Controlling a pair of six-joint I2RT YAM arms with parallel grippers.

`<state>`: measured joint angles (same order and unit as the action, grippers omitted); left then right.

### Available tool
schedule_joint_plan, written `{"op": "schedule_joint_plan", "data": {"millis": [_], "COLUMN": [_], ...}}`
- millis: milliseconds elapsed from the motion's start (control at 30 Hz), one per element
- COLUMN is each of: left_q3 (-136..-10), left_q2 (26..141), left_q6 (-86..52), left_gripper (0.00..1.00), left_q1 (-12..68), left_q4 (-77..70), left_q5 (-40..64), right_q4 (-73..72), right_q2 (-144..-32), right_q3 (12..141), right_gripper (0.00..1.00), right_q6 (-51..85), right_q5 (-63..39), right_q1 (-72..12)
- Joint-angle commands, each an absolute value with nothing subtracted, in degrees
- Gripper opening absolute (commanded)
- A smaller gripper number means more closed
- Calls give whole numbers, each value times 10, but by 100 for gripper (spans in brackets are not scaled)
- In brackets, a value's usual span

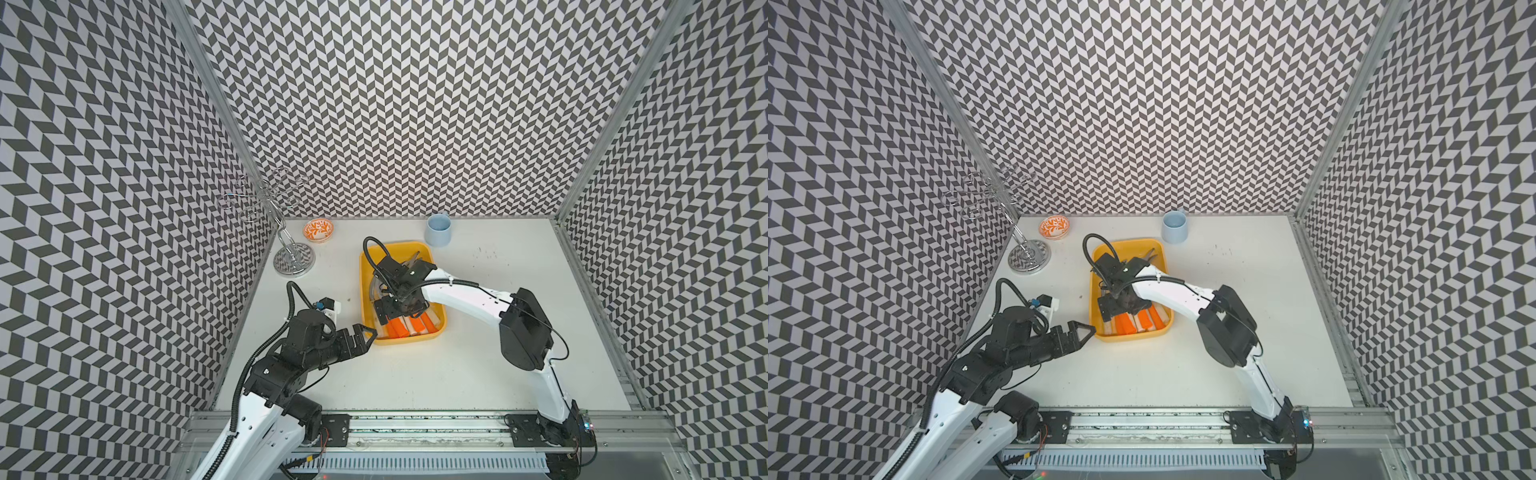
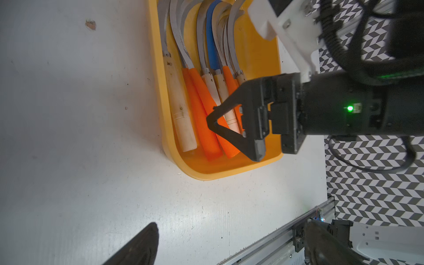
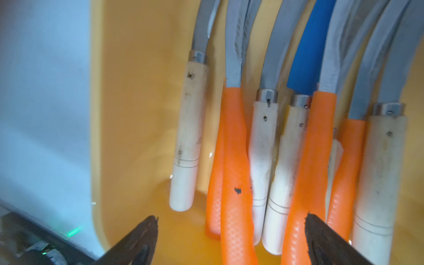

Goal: Put small sickles into storage boxes
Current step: Place the sickle in the storage box, then reset both arms

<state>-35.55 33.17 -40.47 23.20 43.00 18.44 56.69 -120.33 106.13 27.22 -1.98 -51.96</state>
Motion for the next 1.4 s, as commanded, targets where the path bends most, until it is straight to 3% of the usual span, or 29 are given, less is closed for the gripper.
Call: {"op": "schedule_joint_plan", "data": {"millis": [0,67,167,400,600,767,867,1067,1200,1367], "left_q3": [-384,-392,-384,-369,-332,-286,-259,-182,-174,-99], "left_q2": [350,377,417,504,562,608,644,744,814,864], "left_q6": [-367,-352,-337,-310,-250,-144,-120,-152,-125,-36], "left_gripper": [100,100,100,100,100,100,100,100,100,100], "left_q1": [228,211,121,115,110,76,20,-69,-67,10], "left_q4": [381,359,310,171,9,-157,-250,-476,-582,-786], "left_q5": [144,134,190,50,-101,-167,-148,-115,-84,-123], "right_q4": [545,538,509,314,5,-209,-230,-410,-497,-587], "right_q2": [-1107,-1068,-998,-826,-754,-805,-867,-915,-915,-877], "right_q3": [1032,997,921,685,462,362,386,326,293,221], "right_gripper": [100,100,100,100,99,100,99,99,99,99], "right_q6": [262,256,237,188,132,108,69,19,11,18], "right_q5": [-15,-7,26,89,204,254,301,306,273,245], "right_q1": [-490,-462,-410,-224,-171,-138,-129,-112,-92,-78]}}
